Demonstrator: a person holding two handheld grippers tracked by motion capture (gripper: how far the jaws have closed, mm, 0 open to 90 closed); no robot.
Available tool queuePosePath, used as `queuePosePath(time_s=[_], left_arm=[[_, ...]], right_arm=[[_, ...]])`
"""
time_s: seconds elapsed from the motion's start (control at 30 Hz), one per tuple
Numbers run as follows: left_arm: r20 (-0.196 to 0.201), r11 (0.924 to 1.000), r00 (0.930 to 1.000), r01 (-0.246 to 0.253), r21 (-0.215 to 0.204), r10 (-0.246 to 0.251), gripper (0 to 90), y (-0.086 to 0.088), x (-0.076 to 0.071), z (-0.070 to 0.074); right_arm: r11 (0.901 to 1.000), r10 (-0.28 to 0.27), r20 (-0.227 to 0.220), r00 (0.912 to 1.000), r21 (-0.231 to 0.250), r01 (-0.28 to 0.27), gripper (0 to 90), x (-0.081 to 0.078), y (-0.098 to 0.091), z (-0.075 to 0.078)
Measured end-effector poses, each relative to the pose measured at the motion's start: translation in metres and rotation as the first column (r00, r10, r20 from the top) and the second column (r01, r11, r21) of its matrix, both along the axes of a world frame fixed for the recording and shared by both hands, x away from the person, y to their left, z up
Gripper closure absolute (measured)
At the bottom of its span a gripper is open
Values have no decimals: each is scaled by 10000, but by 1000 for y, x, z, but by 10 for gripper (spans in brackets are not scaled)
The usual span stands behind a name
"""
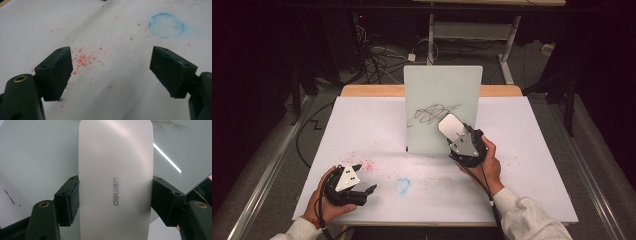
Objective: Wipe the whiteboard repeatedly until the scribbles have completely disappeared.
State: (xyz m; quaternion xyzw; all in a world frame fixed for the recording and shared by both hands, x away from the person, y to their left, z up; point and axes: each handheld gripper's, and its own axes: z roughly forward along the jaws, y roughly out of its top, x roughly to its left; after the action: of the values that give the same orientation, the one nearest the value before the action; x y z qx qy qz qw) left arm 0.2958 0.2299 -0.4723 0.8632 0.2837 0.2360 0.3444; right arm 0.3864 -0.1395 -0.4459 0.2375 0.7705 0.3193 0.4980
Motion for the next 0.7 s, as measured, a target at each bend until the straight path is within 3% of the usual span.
queuePosePath(time_s=[0.1,0.2,0.33,0.43,0.6,0.7], left_arm=[[-8,10000,10000,10,-10,-10,179,0,0,0],[-144,10000,9999,-32,-37,31,179,-1,-1,-1],[-25,10000,10000,10,-6,-11,179,0,0,0],[-151,10000,9999,-40,-63,40,179,0,-1,-1],[-139,10000,9999,-6,-31,5,179,-1,-1,0],[-149,10000,9999,-19,-48,19,179,-1,-1,0]], right_arm=[[9999,126,-67,9999,18,-126,312,1,-2,2],[9999,-111,369,9993,-66,113,312,4,-5,10],[9935,-833,845,9929,848,761,312,11,-20,28],[9820,-1282,750,9889,1488,1160,312,13,-34,34],[9871,-1114,433,9928,1204,1056,312,9,-32,21],[9956,-688,97,9976,647,680,312,2,-22,6]])
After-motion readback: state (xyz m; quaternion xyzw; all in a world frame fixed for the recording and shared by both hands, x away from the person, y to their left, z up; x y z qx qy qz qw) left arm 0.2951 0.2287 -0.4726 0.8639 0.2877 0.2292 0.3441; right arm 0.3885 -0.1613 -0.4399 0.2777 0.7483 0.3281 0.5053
